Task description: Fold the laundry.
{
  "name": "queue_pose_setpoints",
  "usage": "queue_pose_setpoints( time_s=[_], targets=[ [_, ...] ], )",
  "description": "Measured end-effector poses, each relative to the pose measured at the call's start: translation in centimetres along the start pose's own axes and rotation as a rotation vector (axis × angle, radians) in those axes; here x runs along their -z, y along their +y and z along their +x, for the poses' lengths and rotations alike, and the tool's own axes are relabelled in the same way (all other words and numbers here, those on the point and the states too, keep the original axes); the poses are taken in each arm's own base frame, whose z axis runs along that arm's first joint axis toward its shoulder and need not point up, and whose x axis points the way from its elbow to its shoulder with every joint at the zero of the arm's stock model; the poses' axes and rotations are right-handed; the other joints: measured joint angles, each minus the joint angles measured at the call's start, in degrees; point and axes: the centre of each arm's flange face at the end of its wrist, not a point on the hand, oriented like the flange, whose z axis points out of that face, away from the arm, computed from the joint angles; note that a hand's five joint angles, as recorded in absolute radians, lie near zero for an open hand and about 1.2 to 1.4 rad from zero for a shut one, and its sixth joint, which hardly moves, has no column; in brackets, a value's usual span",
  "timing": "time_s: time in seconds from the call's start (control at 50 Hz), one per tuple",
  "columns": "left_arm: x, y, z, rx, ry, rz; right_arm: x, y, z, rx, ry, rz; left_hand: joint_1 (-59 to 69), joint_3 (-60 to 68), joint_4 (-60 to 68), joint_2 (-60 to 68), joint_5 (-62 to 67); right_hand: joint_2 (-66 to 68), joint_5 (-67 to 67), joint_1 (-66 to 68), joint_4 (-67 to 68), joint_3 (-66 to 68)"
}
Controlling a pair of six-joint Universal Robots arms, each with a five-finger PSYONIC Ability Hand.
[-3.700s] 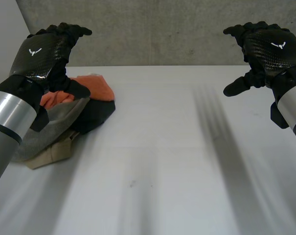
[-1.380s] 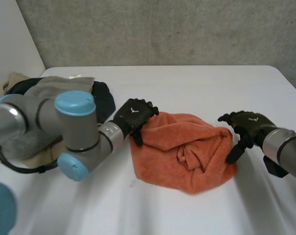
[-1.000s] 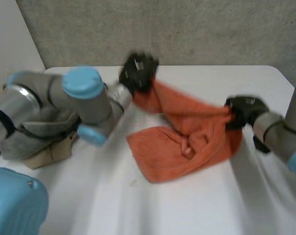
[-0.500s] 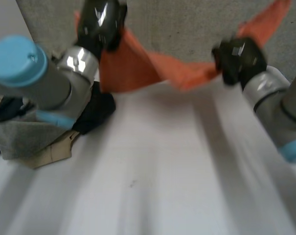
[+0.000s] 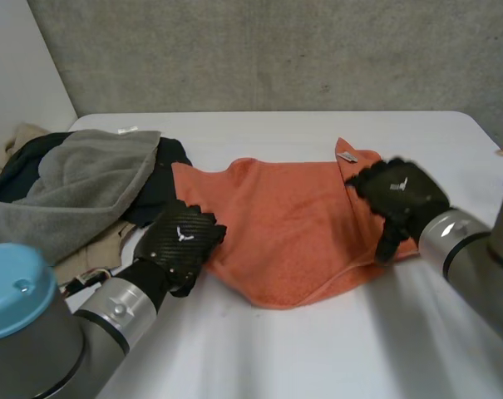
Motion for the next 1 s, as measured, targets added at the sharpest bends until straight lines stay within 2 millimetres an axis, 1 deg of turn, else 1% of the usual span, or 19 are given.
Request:
queue_pose_setpoints(
  time_s=[0.04,0.08,0.14,0.18,0.2,0.24,0.28,0.3,0.38,0.48,0.52,0.56,0.64,0.76,0.78,0.82,0.84,0.9,1.0],
  targets=[
    [0.2,-0.5,-0.3,-0.003,-0.011,0.017,0.1,-1.1,0.7,0.032,0.018,0.033,0.0,0.0,0.0,0.0,0.0,0.0,0.0,0.0,0.0,0.0],
    [0.3,-0.8,-0.4,-0.005,-0.017,0.025,0.0,-1.6,1.0,0.055,0.026,0.046,0.0,0.0,0.0,0.0,0.0,0.0,0.0,0.0,0.0,0.0],
    [0.3,-1.3,-0.8,-0.010,-0.031,0.044,-1.1,-2.2,1.9,0.142,0.039,0.051,0.0,0.0,0.0,0.0,0.0,0.0,0.0,0.0,0.0,0.0],
    [0.2,-1.6,-1.1,-0.012,-0.038,0.054,-2.2,-1.9,2.5,0.203,0.040,0.022,0.0,0.0,0.0,0.0,0.0,0.0,0.0,0.0,0.0,0.0],
    [0.2,-1.6,-1.1,-0.012,-0.038,0.054,-2.2,-1.9,2.5,0.203,0.040,0.022,0.0,0.0,0.0,0.0,0.0,0.0,0.0,0.0,0.0,0.0],
    [0.1,-2.0,-1.4,-0.015,-0.048,0.068,-3.6,-1.1,3.1,0.272,0.028,-0.037,0.0,0.0,0.0,0.0,0.0,0.0,0.0,0.0,0.0,0.0],
    [0.0,-2.4,-1.6,-0.017,-0.054,0.080,-4.2,-0.4,3.3,0.295,0.011,-0.078,0.0,0.0,0.0,0.0,0.0,0.1,0.0,0.0,0.1,0.1],
    [0.0,-2.6,-1.7,-0.019,-0.059,0.089,-4.7,0.3,3.5,0.306,-0.010,-0.124,0.0,0.0,0.0,0.0,0.0,0.2,0.2,0.2,0.3,0.3],
    [-0.3,-3.4,-2.3,-0.025,-0.078,0.117,-5.4,1.5,3.6,0.238,-0.037,-0.194,0.0,0.0,0.0,0.0,0.0,3.3,3.2,2.1,3.7,3.7],
    [-0.8,-4.4,-3.3,-0.031,-0.107,0.148,-5.5,2.2,3.4,0.019,-0.020,-0.194,0.0,0.0,0.0,0.0,0.0,3.4,3.0,2.2,3.8,3.8],
    [-0.9,-4.7,-3.6,-0.033,-0.118,0.158,-5.2,2.0,3.3,-0.067,-0.004,-0.154,0.0,0.0,0.0,0.0,0.0,2.6,1.3,1.8,2.8,2.8],
    [-1.0,-5.1,-3.9,-0.036,-0.127,0.169,-5.0,1.7,3.3,-0.110,0.008,-0.111,0.0,0.0,0.0,0.0,0.0,1.5,0.1,1.1,1.5,1.4],
    [-0.8,-6.2,-4.6,-0.046,-0.149,0.202,-4.5,0.5,3.6,-0.124,0.032,-0.013,0.0,0.0,0.0,0.0,0.0,0.3,0.1,0.2,0.2,0.2],
    [0.4,-8.8,-5.8,-0.068,-0.193,0.283,-4.3,-1.4,4.3,0.017,0.069,0.086,0.0,0.0,0.0,0.0,0.0,0.1,0.1,0.2,0.0,0.1],
    [0.8,-9.5,-6.1,-0.073,-0.203,0.305,-4.5,-2.1,4.5,0.093,0.082,0.107,0.0,0.0,0.0,0.0,0.0,0.1,0.1,0.2,0.0,0.1],
    [1.3,-10.0,-6.2,-0.076,-0.209,0.320,-4.7,-2.6,4.7,0.159,0.090,0.121,0.0,0.0,0.0,0.0,0.0,0.1,0.0,0.2,0.0,0.1],
    [1.7,-10.4,-6.2,-0.078,-0.211,0.330,-5.0,-3.0,4.9,0.234,0.095,0.133,0.0,0.0,0.0,0.0,0.0,0.1,0.1,0.2,0.0,0.1],
    [2.3,-10.8,-6.1,-0.078,-0.207,0.335,-5.7,-3.3,4.8,0.334,0.088,0.149,0.0,0.0,0.0,0.0,0.0,0.1,0.0,0.2,0.0,0.1],
    [3.6,-11.4,-5.3,-0.075,-0.183,0.343,-7.6,-2.9,3.3,0.464,-0.016,0.177,0.0,0.0,0.0,0.0,0.0,0.1,0.1,0.2,0.0,0.1]
  ],
)
